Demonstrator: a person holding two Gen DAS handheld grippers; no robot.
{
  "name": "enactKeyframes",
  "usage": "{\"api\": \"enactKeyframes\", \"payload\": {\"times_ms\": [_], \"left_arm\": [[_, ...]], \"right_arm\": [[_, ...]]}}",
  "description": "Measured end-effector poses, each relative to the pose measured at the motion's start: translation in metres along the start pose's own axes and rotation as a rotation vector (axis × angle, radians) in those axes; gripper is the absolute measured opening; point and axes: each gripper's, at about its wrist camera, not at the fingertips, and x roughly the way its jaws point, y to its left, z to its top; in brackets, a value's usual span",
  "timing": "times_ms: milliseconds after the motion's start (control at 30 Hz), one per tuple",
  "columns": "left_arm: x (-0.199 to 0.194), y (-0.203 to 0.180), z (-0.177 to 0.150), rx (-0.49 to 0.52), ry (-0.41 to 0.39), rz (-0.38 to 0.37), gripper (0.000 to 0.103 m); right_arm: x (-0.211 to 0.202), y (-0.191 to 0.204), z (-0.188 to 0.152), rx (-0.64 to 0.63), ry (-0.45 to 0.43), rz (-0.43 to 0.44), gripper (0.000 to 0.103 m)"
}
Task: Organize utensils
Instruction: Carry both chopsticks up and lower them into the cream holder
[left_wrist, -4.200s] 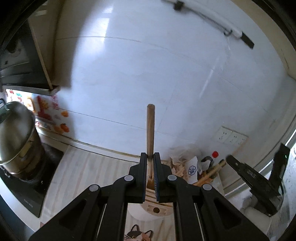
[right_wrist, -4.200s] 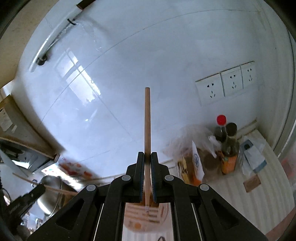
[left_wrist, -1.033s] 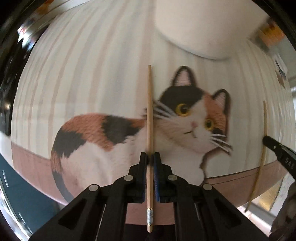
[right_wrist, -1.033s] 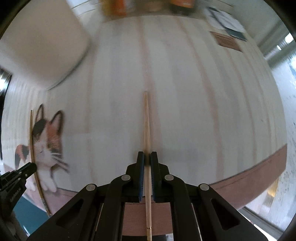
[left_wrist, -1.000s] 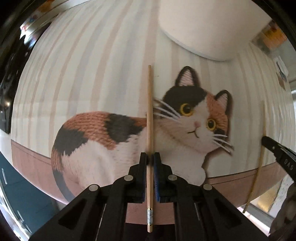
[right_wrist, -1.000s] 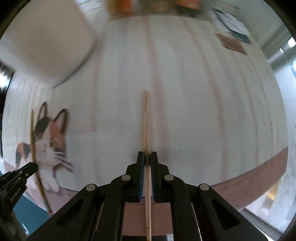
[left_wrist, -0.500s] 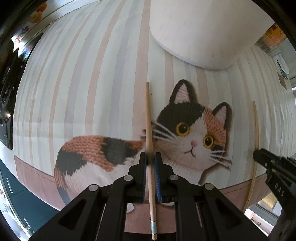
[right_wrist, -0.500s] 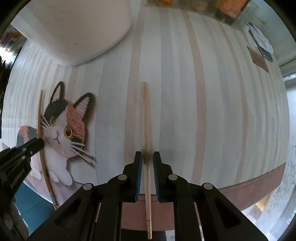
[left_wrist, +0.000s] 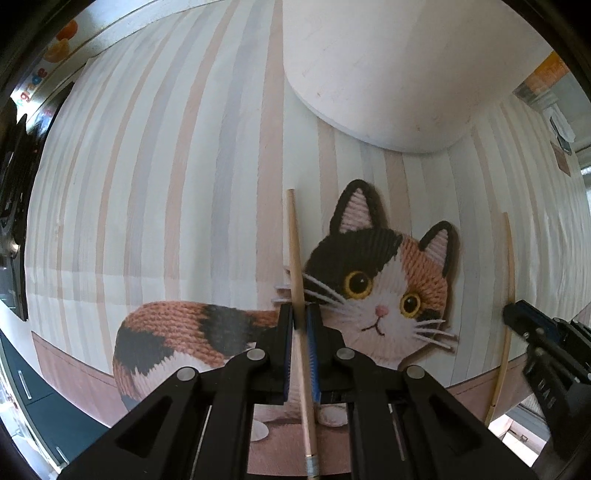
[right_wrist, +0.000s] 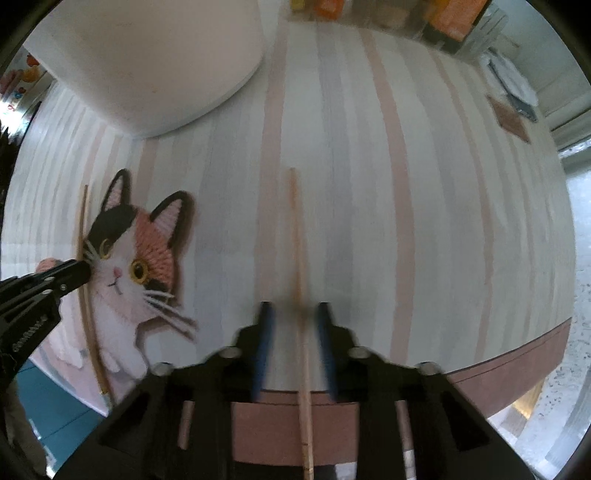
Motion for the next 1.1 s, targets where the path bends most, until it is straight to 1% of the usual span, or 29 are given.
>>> {"api": "enactKeyframes", "payload": {"times_ms": [33, 167, 267, 333, 433, 533, 567, 700, 800, 867, 933, 1033, 1067, 1100], "left_arm": [[0.002, -0.001, 0.001, -0.003, -0.004, 0.003, 0.005], [-0.005, 0.005, -0.001, -0.038, -0.037, 0.007, 0.005], [-0.023, 0.013, -0.003, -0.055, -0.089, 0.015, 0.005], [-0.036, 0.017, -0.002, -0.057, -0.129, 0.029, 0.005], [-0.065, 0.023, 0.002, -0.053, -0.227, 0.092, 0.004], [-0.089, 0.031, 0.006, -0.076, -0.289, 0.101, 0.004], [-0.099, 0.034, 0.007, -0.085, -0.316, 0.104, 0.004], [-0.129, 0.044, 0.012, -0.118, -0.394, 0.089, 0.004], [-0.144, 0.044, 0.018, -0.119, -0.435, 0.100, 0.004], [-0.157, 0.046, 0.025, -0.131, -0.464, 0.093, 0.004], [-0.165, 0.050, 0.024, -0.143, -0.481, 0.084, 0.004], [-0.179, 0.058, 0.024, -0.179, -0.518, 0.042, 0.004], [-0.190, 0.061, 0.026, -0.198, -0.535, 0.014, 0.004], [-0.194, 0.062, 0.025, -0.208, -0.544, -0.001, 0.004]], "right_arm": [[0.000, -0.004, 0.000, 0.016, -0.005, 0.007, 0.007], [-0.001, -0.020, -0.002, 0.087, -0.002, 0.085, 0.007], [-0.012, -0.031, -0.004, 0.132, -0.044, 0.117, 0.007], [-0.026, -0.035, -0.004, 0.145, -0.090, 0.125, 0.007], [-0.051, -0.037, -0.002, 0.137, -0.172, 0.119, 0.007], [-0.074, -0.036, -0.001, 0.127, -0.248, 0.110, 0.007], [-0.086, -0.048, 0.000, 0.124, -0.264, 0.113, 0.007], [-0.116, -0.045, 0.008, 0.127, -0.366, 0.137, 0.007], [-0.128, -0.043, 0.019, 0.115, -0.439, 0.143, 0.007], [-0.141, -0.050, 0.021, 0.120, -0.468, 0.148, 0.007], [-0.149, -0.053, 0.027, 0.136, -0.503, 0.155, 0.007], [-0.168, -0.056, 0.030, 0.173, -0.553, 0.175, 0.007], [-0.172, -0.057, 0.031, 0.183, -0.564, 0.182, 0.007], [-0.181, -0.059, 0.034, 0.202, -0.585, 0.204, 0.007]]}}
